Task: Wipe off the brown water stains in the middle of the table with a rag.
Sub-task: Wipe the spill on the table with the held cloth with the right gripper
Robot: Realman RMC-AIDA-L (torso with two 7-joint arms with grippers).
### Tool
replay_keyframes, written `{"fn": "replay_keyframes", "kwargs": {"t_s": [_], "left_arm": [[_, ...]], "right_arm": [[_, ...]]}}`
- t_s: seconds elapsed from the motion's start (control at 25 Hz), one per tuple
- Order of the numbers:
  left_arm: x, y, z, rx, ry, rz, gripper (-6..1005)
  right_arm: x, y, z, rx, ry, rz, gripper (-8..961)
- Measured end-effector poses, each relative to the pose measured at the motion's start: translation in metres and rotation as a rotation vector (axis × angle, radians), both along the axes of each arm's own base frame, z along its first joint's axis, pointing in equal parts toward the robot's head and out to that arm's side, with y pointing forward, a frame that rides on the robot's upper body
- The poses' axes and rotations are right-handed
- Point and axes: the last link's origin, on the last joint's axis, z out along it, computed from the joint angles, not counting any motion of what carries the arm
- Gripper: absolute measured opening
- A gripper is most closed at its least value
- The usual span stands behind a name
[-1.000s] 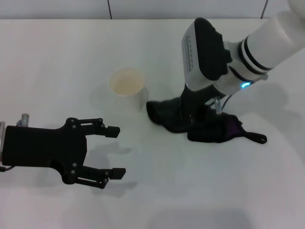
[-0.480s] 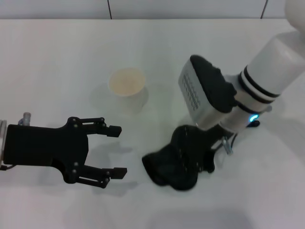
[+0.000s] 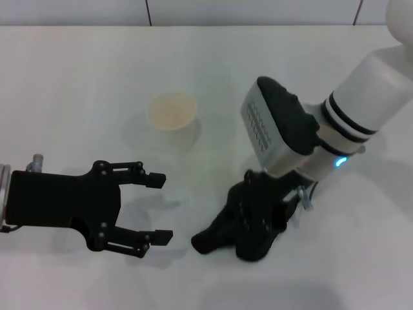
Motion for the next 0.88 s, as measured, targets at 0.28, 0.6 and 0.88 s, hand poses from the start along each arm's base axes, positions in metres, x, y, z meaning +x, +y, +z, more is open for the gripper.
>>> {"fn": "replay_keyframes", "kwargs": {"t_s": [0.28, 0.6, 0.88], "left_arm": [[0.000, -0.001, 0.000, -0.003, -0.003, 0.002, 888], [0.001, -0.002, -0.002, -0.010, -0.007, 0.001, 888], [0.002, -0.004, -0.004, -0.013, -0.018, -0.002, 888]], "right_arm": [[0.008, 0.035, 0.003, 0.203, -0.004, 0.006, 66], [0.007, 0.067, 0.005, 0.374, 0.007, 0.023, 72], [0.004, 0.084, 0.008, 0.482, 0.030, 0.023, 78]]}}
